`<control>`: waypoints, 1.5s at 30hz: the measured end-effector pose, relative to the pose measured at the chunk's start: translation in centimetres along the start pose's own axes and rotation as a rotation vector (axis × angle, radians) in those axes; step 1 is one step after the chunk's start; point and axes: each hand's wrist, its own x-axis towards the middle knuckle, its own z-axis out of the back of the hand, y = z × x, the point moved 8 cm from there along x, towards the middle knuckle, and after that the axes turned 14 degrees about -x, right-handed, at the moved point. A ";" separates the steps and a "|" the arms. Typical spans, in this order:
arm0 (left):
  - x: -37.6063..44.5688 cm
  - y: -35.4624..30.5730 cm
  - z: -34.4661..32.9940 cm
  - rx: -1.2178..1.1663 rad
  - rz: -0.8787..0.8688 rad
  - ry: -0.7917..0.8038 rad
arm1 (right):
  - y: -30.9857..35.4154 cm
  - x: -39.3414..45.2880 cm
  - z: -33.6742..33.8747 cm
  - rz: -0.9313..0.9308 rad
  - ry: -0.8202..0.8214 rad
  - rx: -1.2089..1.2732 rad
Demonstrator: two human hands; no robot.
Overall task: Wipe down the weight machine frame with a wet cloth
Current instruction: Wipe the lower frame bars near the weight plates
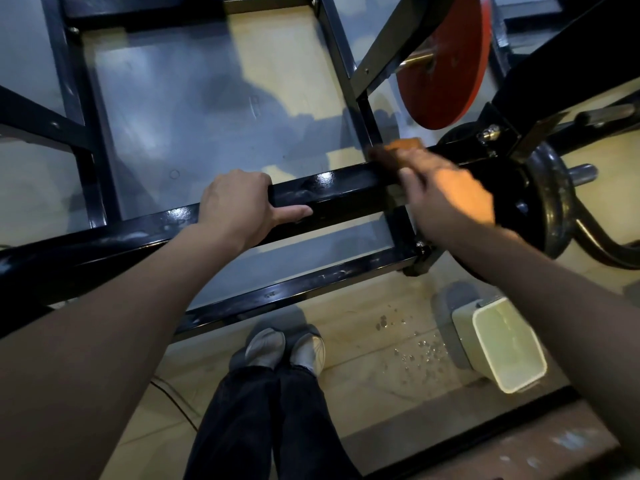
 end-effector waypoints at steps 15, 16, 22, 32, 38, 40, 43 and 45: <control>0.1 0.2 0.0 0.000 -0.003 -0.009 | 4.8 -0.6 -0.7 0.158 0.035 0.087; 0.0 0.2 0.0 -0.002 -0.003 -0.009 | 1.8 0.2 -0.3 0.070 0.036 0.028; -0.2 0.1 0.1 0.008 0.008 -0.017 | -3.2 0.5 0.3 -0.357 -0.043 -0.027; 0.0 0.2 0.0 0.019 -0.016 -0.011 | 4.5 -1.7 -0.9 0.184 -0.010 0.105; 0.0 0.2 0.0 0.017 -0.027 -0.028 | -6.1 1.2 0.8 -0.372 -0.063 0.047; 0.0 0.3 -0.1 0.019 -0.026 -0.030 | -2.8 0.1 -0.2 -0.382 -0.091 0.107; 0.1 0.3 -0.1 0.015 -0.022 -0.031 | 5.9 -2.6 -2.2 -0.076 -0.046 0.189; 0.2 0.4 -0.1 0.010 -0.022 -0.026 | 9.4 -4.1 -2.4 0.166 -0.003 0.219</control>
